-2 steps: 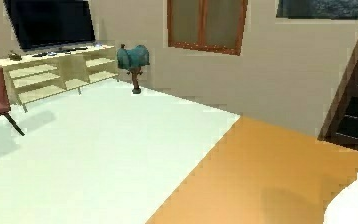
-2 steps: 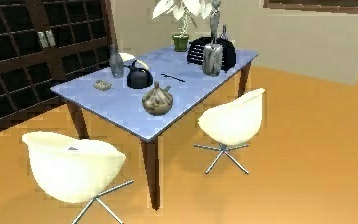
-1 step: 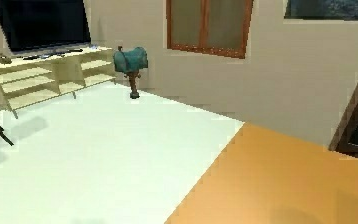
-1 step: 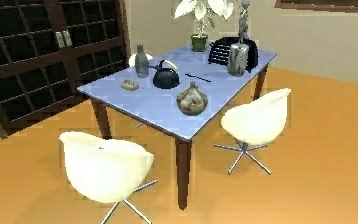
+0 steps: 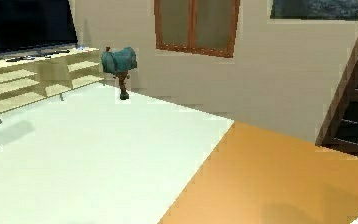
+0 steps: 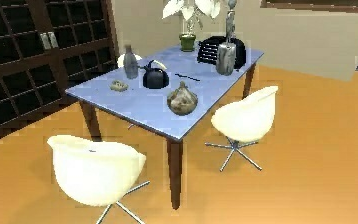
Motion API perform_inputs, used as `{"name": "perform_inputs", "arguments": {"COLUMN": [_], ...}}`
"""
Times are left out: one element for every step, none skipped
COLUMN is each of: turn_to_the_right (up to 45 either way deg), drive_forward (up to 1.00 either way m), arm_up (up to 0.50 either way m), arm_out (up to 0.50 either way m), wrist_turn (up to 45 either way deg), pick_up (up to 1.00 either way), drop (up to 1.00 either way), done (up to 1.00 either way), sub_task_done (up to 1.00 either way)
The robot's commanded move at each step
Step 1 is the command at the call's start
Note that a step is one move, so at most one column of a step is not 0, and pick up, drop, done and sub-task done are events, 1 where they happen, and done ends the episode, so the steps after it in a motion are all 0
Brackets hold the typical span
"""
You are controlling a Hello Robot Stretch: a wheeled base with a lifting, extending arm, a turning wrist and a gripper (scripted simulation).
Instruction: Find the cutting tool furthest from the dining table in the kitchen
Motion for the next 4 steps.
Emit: {"name": "perform_inputs", "arguments": {"turn_to_the_right": [0.0,30.0,0.0,24.0], "drive_forward": [0.65,0.0,0.5,0.0], "arm_up": [0.0,0.0,0.0,0.0], "arm_out": [0.0,0.0,0.0,0.0], "wrist_turn": [0.0,0.0,0.0,0.0], "pick_up": [0.0,0.0,0.0,0.0], "drop": [0.0,0.0,0.0,0.0], "done": [0.0,0.0,0.0,0.0], "sub_task_done": [0.0,0.0,0.0,0.0]}}
